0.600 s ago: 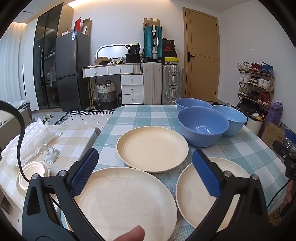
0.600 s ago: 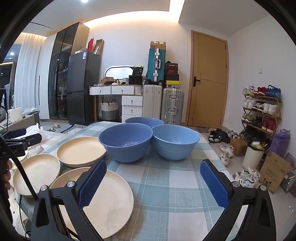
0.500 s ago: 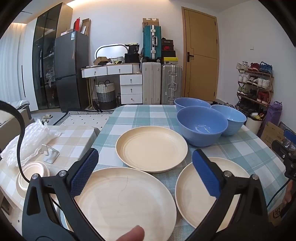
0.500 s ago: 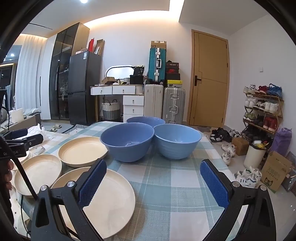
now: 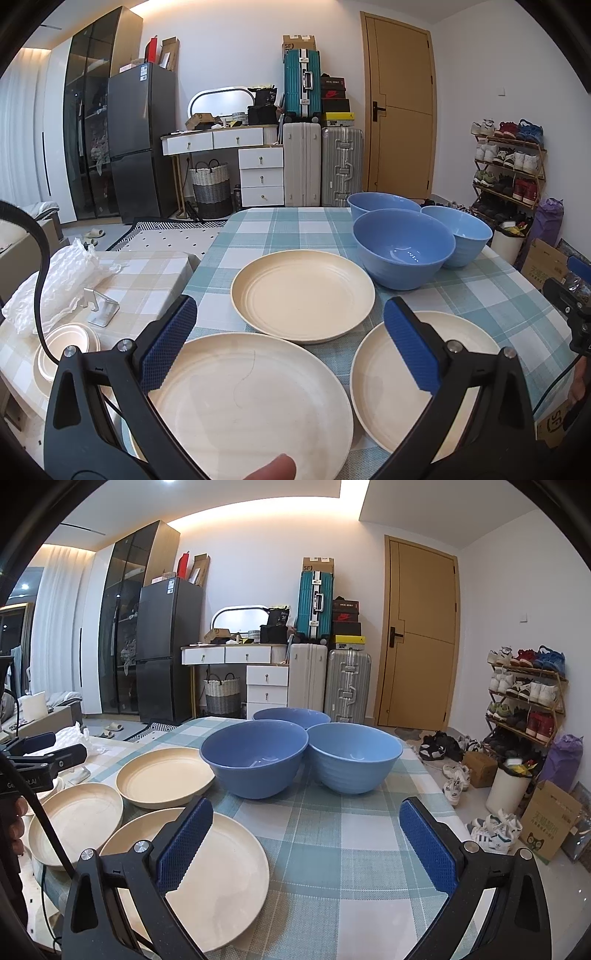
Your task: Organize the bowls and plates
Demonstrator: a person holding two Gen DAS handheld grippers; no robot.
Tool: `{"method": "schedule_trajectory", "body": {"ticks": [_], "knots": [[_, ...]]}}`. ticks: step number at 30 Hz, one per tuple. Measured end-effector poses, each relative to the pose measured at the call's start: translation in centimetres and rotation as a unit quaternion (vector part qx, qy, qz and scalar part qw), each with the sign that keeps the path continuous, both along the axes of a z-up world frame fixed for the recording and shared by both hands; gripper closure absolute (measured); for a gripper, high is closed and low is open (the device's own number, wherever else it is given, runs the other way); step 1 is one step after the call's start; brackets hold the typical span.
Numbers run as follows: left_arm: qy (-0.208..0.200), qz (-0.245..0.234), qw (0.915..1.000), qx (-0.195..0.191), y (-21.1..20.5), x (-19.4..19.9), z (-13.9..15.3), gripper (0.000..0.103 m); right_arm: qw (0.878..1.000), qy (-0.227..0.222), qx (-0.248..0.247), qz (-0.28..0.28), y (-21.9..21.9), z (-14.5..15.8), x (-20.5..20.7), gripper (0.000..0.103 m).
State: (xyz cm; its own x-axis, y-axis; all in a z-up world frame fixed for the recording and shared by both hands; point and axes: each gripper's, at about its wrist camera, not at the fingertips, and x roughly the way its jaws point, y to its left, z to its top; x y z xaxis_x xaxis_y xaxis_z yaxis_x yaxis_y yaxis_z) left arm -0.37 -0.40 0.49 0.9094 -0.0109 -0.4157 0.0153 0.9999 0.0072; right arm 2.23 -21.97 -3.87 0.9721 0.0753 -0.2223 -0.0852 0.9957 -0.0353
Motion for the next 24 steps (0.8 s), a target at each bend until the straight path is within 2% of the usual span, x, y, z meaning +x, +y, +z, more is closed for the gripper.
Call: {"method": "schedule_trajectory", "body": {"ticks": [17, 24], "knots": [[0.001, 0.0, 1.0, 0.0, 0.02, 0.02, -0.05, 0.002, 1.0, -0.014, -0.01, 0.001, -0.21, -0.17, 0.22, 0.0], [0.0, 0.001, 1.0, 0.001, 0.07, 0.03, -0.07, 0.002, 0.999, -0.032, -0.036, -0.005, 0.27, -0.2, 0.15, 0.0]]}}
